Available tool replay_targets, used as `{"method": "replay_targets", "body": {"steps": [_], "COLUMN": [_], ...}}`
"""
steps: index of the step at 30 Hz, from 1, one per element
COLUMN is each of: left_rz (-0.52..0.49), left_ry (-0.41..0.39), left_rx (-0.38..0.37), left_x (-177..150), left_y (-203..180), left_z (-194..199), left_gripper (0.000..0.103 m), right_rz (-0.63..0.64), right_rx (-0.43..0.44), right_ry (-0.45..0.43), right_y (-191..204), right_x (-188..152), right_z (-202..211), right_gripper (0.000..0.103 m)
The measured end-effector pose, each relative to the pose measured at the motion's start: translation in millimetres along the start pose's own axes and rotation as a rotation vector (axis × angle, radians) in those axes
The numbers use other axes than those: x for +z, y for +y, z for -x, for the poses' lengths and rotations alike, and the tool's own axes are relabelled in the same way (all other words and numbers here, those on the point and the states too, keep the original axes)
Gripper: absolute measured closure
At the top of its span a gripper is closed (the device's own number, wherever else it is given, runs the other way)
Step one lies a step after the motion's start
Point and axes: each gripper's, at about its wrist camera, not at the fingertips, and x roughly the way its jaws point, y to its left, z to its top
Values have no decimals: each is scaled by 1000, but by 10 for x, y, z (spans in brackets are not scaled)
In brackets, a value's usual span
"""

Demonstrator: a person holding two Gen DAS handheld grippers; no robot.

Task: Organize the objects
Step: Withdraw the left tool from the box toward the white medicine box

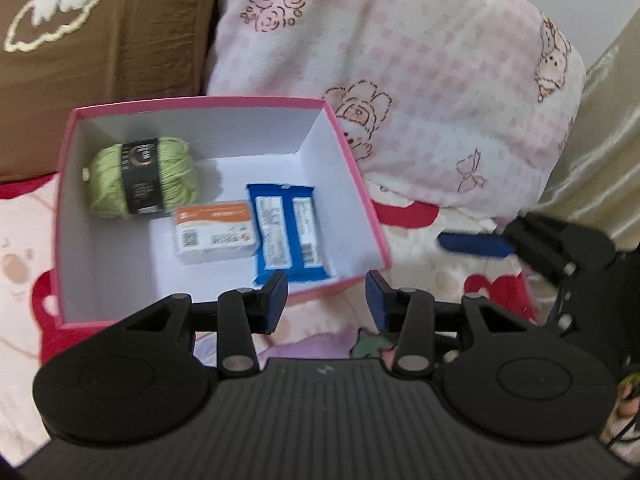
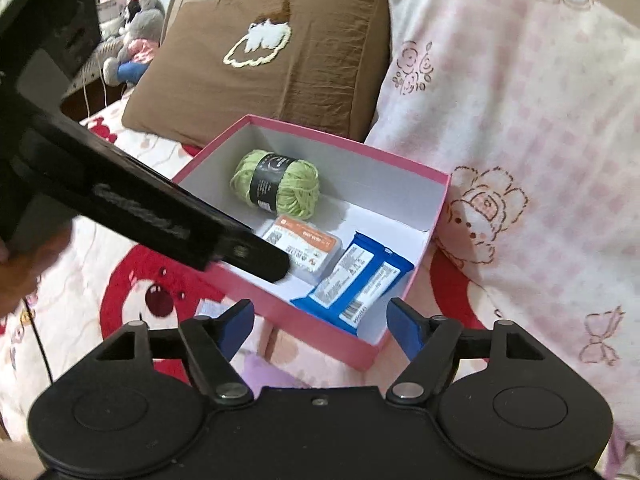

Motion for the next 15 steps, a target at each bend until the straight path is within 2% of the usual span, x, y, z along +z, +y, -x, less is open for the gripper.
{"method": "replay_targets", "body": {"steps": [4, 10, 15], "left_rz": [6, -15, -30], "left_ry": [-5, -8, 0], "left_rx": [6, 30, 31], "left_x": [-116, -238, -360], "left_y": [20, -53, -146], "left_z": [179, 351, 444], "left_gripper": [54, 47, 35], "right_rz": [50, 47, 11], "right_rx": [-8, 7, 48], "right_ry": [-19, -25, -45], "right_y": [92, 140, 142], "right_x": [-25, -79, -178], "right_z": [109, 255, 453], "right_gripper": [11, 11, 11]}}
